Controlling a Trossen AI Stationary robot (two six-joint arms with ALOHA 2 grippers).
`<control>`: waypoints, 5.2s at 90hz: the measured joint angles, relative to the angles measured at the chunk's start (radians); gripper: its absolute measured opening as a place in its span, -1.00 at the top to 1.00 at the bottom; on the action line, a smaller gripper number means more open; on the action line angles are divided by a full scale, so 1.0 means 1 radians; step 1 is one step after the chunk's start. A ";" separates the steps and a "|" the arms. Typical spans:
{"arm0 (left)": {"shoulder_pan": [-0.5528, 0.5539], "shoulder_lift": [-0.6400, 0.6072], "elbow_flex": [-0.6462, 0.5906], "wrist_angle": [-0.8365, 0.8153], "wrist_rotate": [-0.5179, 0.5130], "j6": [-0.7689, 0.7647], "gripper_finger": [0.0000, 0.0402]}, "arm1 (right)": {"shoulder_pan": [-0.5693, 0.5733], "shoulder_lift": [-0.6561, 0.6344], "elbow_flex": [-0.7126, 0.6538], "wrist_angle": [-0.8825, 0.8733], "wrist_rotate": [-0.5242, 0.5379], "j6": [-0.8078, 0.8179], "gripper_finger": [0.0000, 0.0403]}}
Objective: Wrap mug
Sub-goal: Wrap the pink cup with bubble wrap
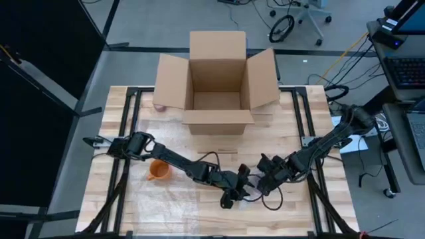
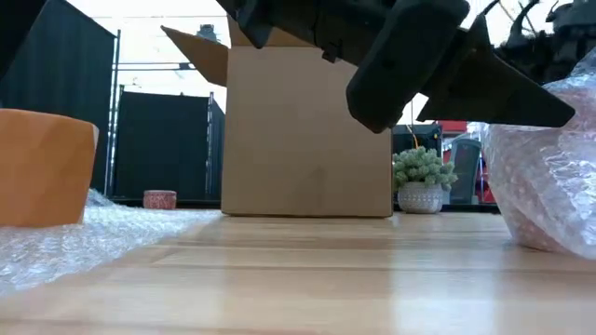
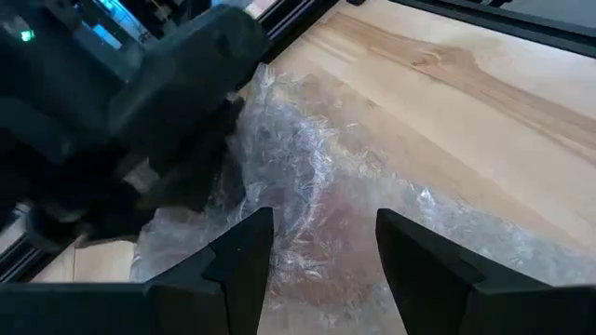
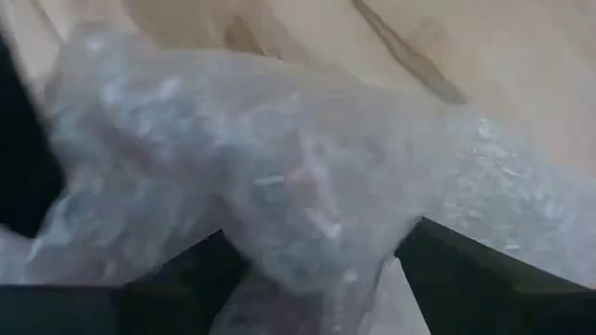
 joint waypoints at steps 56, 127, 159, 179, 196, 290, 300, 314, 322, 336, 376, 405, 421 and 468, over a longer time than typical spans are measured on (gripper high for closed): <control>-0.001 0.000 -0.001 -0.004 0.000 0.000 0.11 | -0.023 -0.164 0.129 -0.220 -0.027 -0.104 -0.07; 0.001 0.000 0.001 0.010 -0.005 0.002 0.11 | 0.017 0.038 0.219 -0.186 -0.014 -0.184 -0.06; 0.001 0.000 0.000 -0.002 -0.005 0.000 0.11 | 0.017 0.103 0.224 -0.131 0.032 -0.217 0.04; -0.001 0.000 -0.001 -0.005 0.002 -0.001 0.11 | 0.015 0.024 0.314 -0.202 0.005 -0.274 0.21; -0.001 0.000 -0.001 -0.003 0.005 -0.001 0.11 | 0.014 -0.003 0.442 -0.407 0.018 -0.290 0.22; -0.001 0.000 0.000 0.000 0.005 -0.001 0.11 | -0.003 0.020 0.126 -0.121 -0.018 -0.223 -0.11; -0.001 0.000 0.000 -0.003 0.001 -0.001 0.11 | -0.002 -0.012 0.203 -0.244 -0.023 -0.239 -0.11; -0.001 0.000 0.000 -0.004 0.000 0.000 0.11 | 0.000 -0.026 0.308 -0.393 -0.011 -0.254 -0.11; -0.001 0.000 0.000 -0.003 0.000 -0.001 0.11 | 0.001 -0.027 0.351 -0.404 -0.012 -0.268 -0.11; -0.001 0.000 0.000 -0.005 0.000 0.000 0.11 | 0.023 -0.028 0.401 -0.401 -0.009 -0.282 -0.11; 0.000 0.000 0.000 -0.001 0.000 0.001 0.11 | 0.086 0.149 0.387 -0.364 0.054 -0.254 -0.11; -0.002 0.000 -0.001 -0.005 0.001 -0.001 0.11 | 0.085 0.241 0.393 -0.298 0.065 -0.281 -0.11; 0.000 0.000 -0.001 -0.004 0.001 -0.001 0.11 | 0.084 0.181 0.418 -0.361 0.055 -0.274 -0.11; -0.001 0.000 -0.001 -0.008 0.001 -0.001 0.11 | 0.085 0.058 0.456 -0.640 0.101 -0.077 -0.11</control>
